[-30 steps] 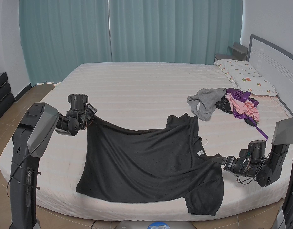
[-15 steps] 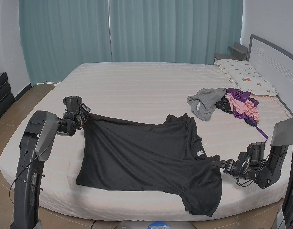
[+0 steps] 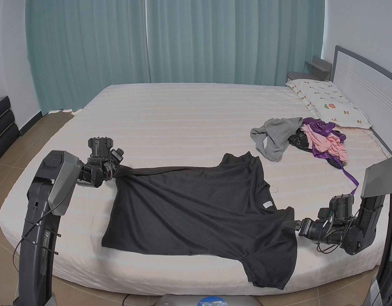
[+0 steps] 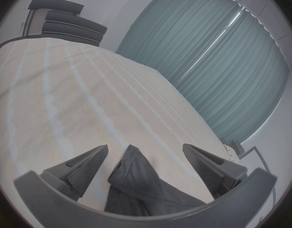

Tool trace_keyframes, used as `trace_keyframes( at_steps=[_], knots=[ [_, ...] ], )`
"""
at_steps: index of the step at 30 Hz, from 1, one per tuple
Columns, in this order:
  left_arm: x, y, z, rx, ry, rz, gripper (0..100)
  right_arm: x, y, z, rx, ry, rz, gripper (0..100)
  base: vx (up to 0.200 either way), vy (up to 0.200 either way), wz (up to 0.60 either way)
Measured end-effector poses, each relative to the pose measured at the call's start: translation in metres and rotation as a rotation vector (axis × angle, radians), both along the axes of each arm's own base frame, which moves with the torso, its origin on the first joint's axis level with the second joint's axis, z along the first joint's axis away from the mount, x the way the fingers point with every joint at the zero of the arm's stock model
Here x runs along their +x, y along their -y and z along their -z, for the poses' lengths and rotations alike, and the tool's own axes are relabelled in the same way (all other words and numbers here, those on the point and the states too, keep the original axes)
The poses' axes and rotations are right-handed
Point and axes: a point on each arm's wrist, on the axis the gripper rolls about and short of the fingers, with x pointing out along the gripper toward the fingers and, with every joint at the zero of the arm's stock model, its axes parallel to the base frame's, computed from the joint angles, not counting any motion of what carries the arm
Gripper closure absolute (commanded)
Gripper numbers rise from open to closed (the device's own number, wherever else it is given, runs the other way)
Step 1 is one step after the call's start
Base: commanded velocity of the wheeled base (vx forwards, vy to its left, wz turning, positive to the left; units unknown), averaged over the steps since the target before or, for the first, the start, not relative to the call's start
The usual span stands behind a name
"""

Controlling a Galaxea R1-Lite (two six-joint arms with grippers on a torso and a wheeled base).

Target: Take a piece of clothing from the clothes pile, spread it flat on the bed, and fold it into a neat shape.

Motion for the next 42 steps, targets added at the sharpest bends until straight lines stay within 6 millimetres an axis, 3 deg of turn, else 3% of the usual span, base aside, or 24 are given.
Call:
trace_keyframes(
  at_steps=[6, 12, 22, 34, 38, 42],
  knots=[
    [-0.02, -0.008, -0.001, -0.017, -0.08, 0.011, 0, -0.001, 0.001, -0.003, -0.004, 0.012, -0.003, 0, 0.0, 0.0, 0.0],
    [-0.056, -0.012, -0.015, -0.046, -0.163, 0.043, 0, -0.004, -0.001, -0.012, -0.011, 0.04, -0.015, 0, 0.0, 0.0, 0.0],
    [-0.134, -0.007, -0.028, -0.101, -0.296, 0.067, 0, -0.02, -0.001, -0.023, -0.021, 0.044, -0.037, 0, -0.12, 0.0, 0.0],
    [-0.228, 0.021, -0.012, -0.131, -0.367, 0.168, 0, -0.029, -0.002, -0.022, -0.015, 0.061, -0.047, 0, -0.05, 0.0, 0.0],
    [-0.244, 0.031, -0.007, -0.122, -0.396, 0.217, 0, -0.031, -0.003, -0.018, -0.013, 0.078, -0.05, 0, 0.0, 0.0, 0.0],
    [-0.246, 0.034, 0.001, -0.079, -0.422, 0.242, 0, -0.033, -0.003, -0.014, -0.012, 0.085, -0.053, 0, 0.0, 0.0, 0.0]
  ],
)
